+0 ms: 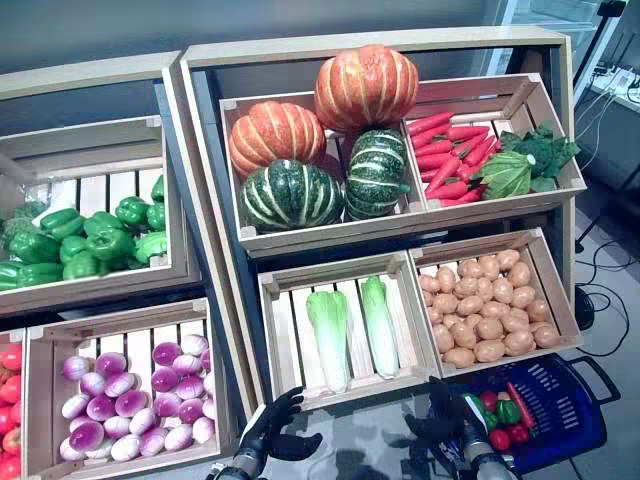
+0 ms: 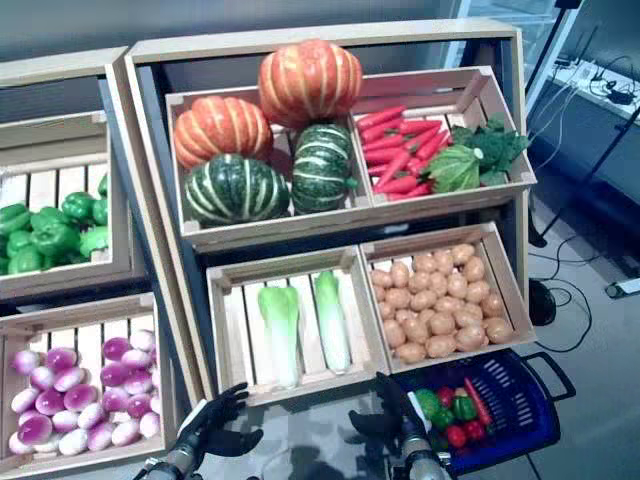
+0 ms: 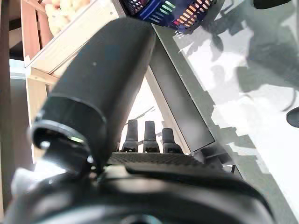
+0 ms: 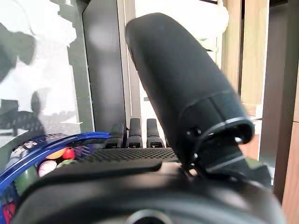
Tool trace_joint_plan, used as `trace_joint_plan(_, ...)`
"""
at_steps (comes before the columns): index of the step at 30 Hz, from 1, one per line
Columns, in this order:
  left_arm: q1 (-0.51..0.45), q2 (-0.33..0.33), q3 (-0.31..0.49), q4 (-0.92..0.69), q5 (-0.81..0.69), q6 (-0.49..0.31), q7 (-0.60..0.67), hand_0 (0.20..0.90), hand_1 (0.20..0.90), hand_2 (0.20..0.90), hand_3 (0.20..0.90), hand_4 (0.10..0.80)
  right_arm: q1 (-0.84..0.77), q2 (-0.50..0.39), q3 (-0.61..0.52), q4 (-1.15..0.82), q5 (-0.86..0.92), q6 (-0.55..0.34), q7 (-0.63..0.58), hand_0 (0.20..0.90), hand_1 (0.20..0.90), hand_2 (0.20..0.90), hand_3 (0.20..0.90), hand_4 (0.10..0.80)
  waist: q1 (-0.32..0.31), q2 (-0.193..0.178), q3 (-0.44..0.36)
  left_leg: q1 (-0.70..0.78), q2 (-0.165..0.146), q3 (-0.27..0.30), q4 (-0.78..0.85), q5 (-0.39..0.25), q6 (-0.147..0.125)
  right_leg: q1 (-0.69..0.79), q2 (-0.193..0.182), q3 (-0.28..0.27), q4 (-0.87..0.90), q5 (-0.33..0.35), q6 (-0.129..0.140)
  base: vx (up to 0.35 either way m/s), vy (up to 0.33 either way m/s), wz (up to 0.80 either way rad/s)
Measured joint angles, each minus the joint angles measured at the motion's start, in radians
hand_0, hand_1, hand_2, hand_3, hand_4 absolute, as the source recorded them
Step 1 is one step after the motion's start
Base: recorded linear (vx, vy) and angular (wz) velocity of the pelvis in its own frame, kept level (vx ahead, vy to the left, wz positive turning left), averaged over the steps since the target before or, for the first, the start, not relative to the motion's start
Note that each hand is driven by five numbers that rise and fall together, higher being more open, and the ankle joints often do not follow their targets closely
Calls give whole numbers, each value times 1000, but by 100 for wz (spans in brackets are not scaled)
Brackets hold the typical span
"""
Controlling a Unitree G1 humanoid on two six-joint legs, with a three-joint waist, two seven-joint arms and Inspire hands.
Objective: Put vegetables into the basket
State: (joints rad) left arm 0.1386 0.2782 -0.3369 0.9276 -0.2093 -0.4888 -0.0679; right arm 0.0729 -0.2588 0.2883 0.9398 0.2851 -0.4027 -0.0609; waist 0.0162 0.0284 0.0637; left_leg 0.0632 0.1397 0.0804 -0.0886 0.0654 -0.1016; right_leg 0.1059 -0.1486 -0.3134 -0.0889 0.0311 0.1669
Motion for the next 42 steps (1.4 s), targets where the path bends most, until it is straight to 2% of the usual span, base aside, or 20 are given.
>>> trace_joint_plan(20, -22, 6, -10, -9, 53, 0, 35, 900, 900, 900, 900, 800, 0, 2, -2, 0, 41, 0, 0, 900, 900, 900, 900, 800, -2, 1, 0, 0, 0, 0, 0, 0, 0, 0, 0, 0, 0, -2, -3, 0, 0, 0)
trace_joint_plan(24, -27, 37, -18, -75, 163, -4, 72, 900, 900, 900, 900, 800, 0, -1, -2, -1, 45, 0, 0, 900, 900, 900, 900, 800, -5, 2, 2, -1, 0, 1, 0, 0, 0, -1, 0, 1, 0, -3, -4, -2, 17, 0)
trace_joint_plan(28, -64, 168, -79, -197, 427, -32, 225, 900, 900, 900, 900, 800, -2, -14, -3, -3, 47, 0, 1, 900, 900, 900, 900, 800, -12, 11, 8, 0, 0, 2, -1, 0, 0, -1, 0, 2, 0, -3, -4, 6, 44, -1)
trace_joint_plan(30, -93, 221, -82, -220, 559, -40, 341, 900, 900, 900, 900, 800, -10, -25, -3, -5, 55, 0, 1, 900, 900, 900, 900, 800, -29, 22, 14, 0, 0, 3, -3, 0, 0, -1, -1, 3, 0, 0, 0, 11, 39, -1)
trace_joint_plan(34, -138, 323, -81, -285, 709, -41, 442, 900, 900, 900, 900, 800, -2, -66, -4, -40, 78, 1, 2, 900, 900, 900, 900, 800, -40, 40, 23, 7, 0, 7, 0, 0, 0, -3, -1, 8, 0, 0, 0, 14, 31, -3)
trace_joint_plan(36, -166, 368, -82, -310, 832, -38, 502, 900, 900, 900, 900, 800, -1, -84, -4, -65, 78, 1, 2, 900, 900, 900, 900, 800, -53, 46, 26, 9, 1, 9, 0, 0, 0, -3, 0, 11, 0, 0, 0, 25, 33, -3)
trace_joint_plan(39, -199, 430, -103, -353, 956, -20, 547, 900, 900, 900, 900, 800, 0, -94, -6, -83, 78, 1, 2, 900, 900, 900, 900, 800, -59, 48, 26, 14, 1, 17, 0, 0, 0, -5, 0, 22, 0, 1, 0, 25, 34, -8)
trace_joint_plan(42, -257, 501, -171, -368, 1077, 36, 593, 900, 900, 900, 900, 800, 0, -96, -5, -84, 79, 3, 9, 900, 900, 900, 900, 800, -65, 49, 27, 20, 0, 41, 0, -1, 2, -9, 1, 56, 1, 0, 0, 13, 50, -13)
